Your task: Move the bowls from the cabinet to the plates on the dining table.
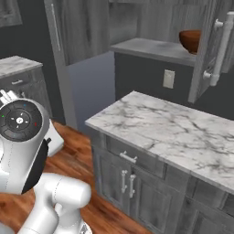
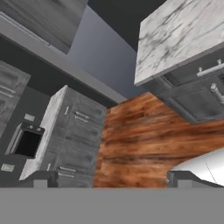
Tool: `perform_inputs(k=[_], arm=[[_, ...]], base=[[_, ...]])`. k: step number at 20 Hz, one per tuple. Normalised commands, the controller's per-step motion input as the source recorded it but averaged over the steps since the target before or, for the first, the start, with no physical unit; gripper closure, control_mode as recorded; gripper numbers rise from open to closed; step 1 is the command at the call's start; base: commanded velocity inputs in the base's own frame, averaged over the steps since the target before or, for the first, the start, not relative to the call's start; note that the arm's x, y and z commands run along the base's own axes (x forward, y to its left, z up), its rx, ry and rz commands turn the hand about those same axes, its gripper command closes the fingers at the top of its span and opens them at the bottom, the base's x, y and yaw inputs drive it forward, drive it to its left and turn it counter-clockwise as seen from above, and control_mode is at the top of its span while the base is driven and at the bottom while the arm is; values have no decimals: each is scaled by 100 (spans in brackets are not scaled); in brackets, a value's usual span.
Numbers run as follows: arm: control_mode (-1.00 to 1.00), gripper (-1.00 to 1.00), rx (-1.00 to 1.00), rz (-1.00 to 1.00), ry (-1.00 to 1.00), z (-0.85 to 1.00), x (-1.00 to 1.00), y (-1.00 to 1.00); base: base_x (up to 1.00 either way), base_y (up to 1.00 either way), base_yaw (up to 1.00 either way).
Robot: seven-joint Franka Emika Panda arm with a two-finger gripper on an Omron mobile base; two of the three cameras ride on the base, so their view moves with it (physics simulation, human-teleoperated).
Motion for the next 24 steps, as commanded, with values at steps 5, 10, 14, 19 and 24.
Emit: perform_inputs(k=[5,10,14,19,24], arm=[[100,-100,0,0,0,0,0,0],[100,-100,0,0,0,0,0,0],[100,-100,0,0,0,0,0,0],[100,-100,0,0,0,0,0,0],[100,-100,0,0,0,0,0,0]], base=[[0,6,-24],[0,7,-25],[0,7,-24],[0,7,-24],[0,6,-25]])
